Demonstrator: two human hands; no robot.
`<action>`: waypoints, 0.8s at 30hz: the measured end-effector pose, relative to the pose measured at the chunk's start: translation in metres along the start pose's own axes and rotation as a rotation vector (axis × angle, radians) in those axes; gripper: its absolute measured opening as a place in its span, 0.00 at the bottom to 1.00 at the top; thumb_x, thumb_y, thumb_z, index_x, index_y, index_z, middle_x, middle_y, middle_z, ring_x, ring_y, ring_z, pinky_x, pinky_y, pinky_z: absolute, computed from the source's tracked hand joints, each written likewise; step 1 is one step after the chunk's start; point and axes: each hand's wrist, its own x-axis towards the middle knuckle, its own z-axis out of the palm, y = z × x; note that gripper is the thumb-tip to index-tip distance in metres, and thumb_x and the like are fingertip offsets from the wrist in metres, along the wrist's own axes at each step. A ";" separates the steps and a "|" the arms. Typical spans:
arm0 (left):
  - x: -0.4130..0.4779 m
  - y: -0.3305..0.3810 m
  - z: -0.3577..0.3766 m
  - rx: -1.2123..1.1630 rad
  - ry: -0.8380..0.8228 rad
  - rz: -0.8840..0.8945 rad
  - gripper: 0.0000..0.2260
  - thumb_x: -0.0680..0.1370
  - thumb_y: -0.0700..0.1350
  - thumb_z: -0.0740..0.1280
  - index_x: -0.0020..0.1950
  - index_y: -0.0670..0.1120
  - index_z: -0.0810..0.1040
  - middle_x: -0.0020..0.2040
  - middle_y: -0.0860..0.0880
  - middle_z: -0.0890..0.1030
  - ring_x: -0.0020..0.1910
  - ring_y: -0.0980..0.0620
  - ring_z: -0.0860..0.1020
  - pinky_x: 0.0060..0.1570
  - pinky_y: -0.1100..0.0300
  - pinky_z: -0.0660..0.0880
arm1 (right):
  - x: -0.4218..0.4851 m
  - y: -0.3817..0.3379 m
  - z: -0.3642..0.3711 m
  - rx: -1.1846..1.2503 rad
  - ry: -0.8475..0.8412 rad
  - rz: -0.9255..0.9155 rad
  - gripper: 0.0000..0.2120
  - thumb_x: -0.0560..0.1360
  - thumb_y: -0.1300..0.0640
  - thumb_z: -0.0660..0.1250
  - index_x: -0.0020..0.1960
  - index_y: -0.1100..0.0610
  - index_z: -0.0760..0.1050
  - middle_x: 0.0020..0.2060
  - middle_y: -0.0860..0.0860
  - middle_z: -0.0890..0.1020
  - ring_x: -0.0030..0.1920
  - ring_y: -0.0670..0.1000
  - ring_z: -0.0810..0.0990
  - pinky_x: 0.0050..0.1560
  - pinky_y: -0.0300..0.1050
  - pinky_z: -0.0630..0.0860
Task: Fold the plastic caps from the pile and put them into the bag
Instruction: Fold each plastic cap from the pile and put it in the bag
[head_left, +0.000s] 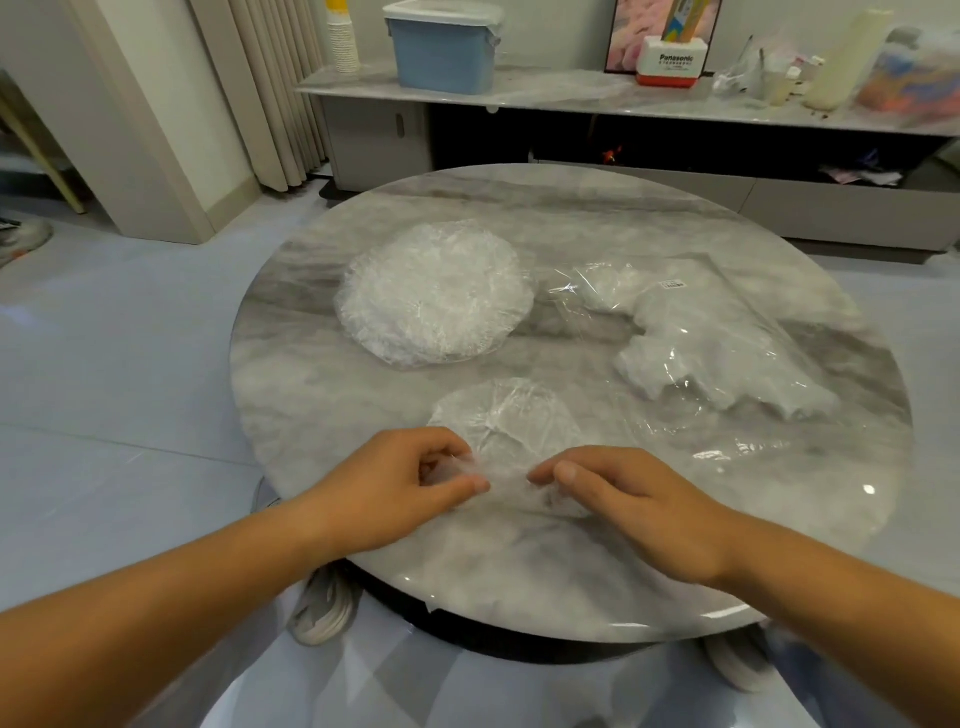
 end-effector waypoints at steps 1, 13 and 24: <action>0.003 0.002 0.000 -0.040 0.021 -0.042 0.12 0.74 0.61 0.72 0.50 0.55 0.83 0.45 0.53 0.84 0.46 0.55 0.82 0.53 0.52 0.79 | 0.002 0.001 0.000 -0.031 0.014 0.005 0.37 0.73 0.27 0.52 0.56 0.56 0.82 0.53 0.48 0.84 0.56 0.46 0.80 0.62 0.46 0.74; 0.030 -0.005 0.007 0.191 0.233 -0.173 0.25 0.72 0.60 0.74 0.65 0.54 0.71 0.58 0.55 0.69 0.60 0.55 0.70 0.62 0.57 0.71 | 0.024 0.014 0.005 -0.654 -0.051 -0.085 0.35 0.77 0.30 0.40 0.73 0.42 0.70 0.76 0.45 0.61 0.74 0.46 0.59 0.72 0.44 0.58; 0.034 0.001 0.012 0.267 0.198 -0.265 0.35 0.73 0.65 0.69 0.75 0.54 0.62 0.70 0.52 0.63 0.72 0.50 0.62 0.72 0.53 0.59 | 0.020 0.008 0.012 -0.765 -0.136 -0.104 0.31 0.79 0.31 0.40 0.75 0.40 0.66 0.73 0.45 0.63 0.68 0.45 0.62 0.67 0.42 0.58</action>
